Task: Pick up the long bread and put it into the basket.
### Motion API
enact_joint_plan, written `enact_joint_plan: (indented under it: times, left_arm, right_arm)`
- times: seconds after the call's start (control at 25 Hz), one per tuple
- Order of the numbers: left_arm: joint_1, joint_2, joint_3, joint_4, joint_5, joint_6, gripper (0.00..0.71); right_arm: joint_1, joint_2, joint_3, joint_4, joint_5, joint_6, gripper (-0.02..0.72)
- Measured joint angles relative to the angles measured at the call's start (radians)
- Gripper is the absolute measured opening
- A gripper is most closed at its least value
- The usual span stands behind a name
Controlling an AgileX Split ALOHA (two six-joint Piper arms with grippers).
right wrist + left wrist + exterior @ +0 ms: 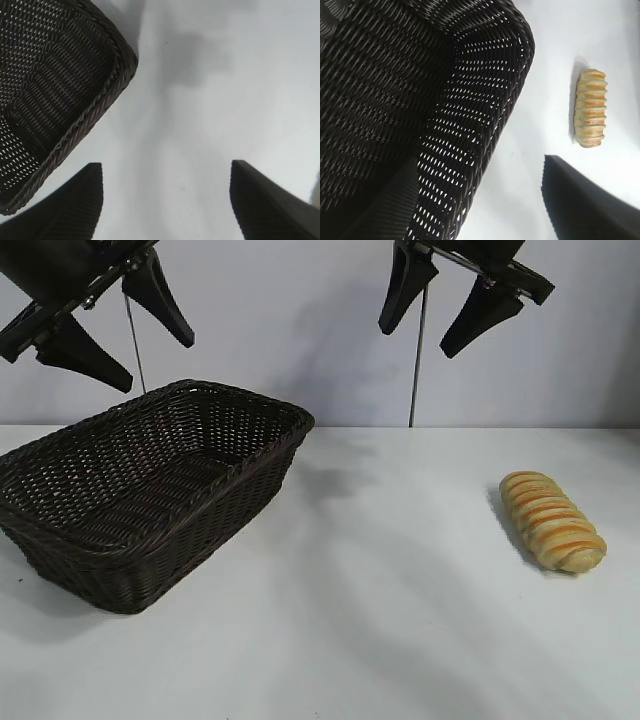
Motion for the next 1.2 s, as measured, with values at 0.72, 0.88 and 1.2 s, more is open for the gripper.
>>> enact_joint_plan:
  times: [0.72, 0.88, 1.2]
  left_arm:
    - [0.000, 0.000, 0.000, 0.000, 0.000, 0.000, 0.508]
    - [0.000, 0.000, 0.000, 0.000, 0.000, 0.000, 0.508]
    - [0.000, 0.000, 0.000, 0.000, -0.016, 0.000, 0.508]
  right_arm:
    - [0.000, 0.000, 0.000, 0.000, 0.000, 0.000, 0.517]
    - [0.000, 0.000, 0.000, 0.000, 0.000, 0.000, 0.517]
    - [0.000, 0.000, 0.000, 0.000, 0.002, 0.000, 0.517]
